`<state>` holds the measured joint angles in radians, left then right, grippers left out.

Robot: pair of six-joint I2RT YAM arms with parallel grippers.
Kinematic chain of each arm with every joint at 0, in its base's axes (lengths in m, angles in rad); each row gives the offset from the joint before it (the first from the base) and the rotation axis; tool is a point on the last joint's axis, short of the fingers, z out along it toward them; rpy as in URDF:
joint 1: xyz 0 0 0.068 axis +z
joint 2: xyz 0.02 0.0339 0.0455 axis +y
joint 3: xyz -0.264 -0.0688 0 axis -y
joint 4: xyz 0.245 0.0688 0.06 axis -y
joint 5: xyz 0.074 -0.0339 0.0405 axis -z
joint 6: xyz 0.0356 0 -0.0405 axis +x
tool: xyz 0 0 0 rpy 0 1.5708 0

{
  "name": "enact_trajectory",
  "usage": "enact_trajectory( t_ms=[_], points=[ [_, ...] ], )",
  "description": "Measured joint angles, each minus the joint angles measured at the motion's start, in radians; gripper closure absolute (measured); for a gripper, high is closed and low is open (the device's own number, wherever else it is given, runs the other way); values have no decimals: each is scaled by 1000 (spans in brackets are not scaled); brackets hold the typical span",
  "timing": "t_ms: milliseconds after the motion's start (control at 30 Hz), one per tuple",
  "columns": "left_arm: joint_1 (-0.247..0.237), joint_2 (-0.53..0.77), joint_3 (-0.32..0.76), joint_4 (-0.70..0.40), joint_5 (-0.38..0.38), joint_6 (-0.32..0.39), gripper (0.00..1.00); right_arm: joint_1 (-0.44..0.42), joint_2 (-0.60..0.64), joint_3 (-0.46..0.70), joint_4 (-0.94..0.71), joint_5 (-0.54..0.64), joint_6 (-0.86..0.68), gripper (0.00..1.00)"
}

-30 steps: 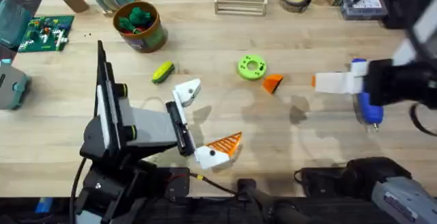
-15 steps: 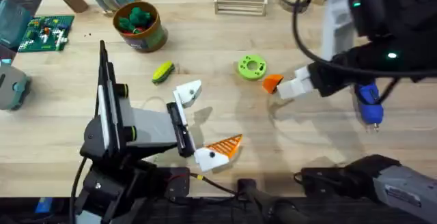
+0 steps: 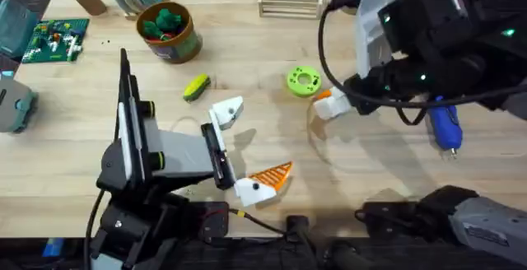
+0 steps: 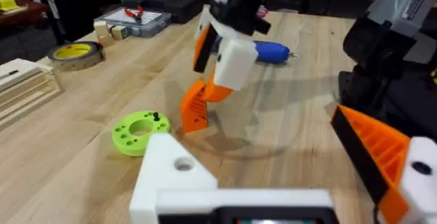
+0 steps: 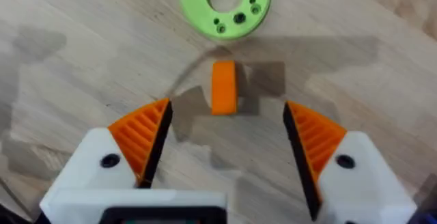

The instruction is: Pick up the gripper from the table and insert it into the empty holder that is missing its gripper. Then pick up a screw, insert it into the mounting hole, and use the screwdriver to tighten it. Finally, clean up the table by picking up the vegetable and placing it into the bucket.

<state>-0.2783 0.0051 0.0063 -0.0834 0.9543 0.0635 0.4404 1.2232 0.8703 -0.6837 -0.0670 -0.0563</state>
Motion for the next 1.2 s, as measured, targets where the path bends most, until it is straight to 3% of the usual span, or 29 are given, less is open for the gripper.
enact_trajectory(
  t_ms=[200,600,767,967,1200],
  points=[
    [0,0,0,0,0,0,8,0,8,-18,12,3,0,23],
    [0,0,0,0,0,0,8,0,115,-18,56,3,12,215],
    [0,0,0,0,0,0,8,0,122,-18,95,3,19,352],
    [0,0,0,0,0,0,8,0,122,-18,100,3,25,660],
    [0,0,0,0,0,0,8,0,122,-18,75,3,26,735]
  ],
)
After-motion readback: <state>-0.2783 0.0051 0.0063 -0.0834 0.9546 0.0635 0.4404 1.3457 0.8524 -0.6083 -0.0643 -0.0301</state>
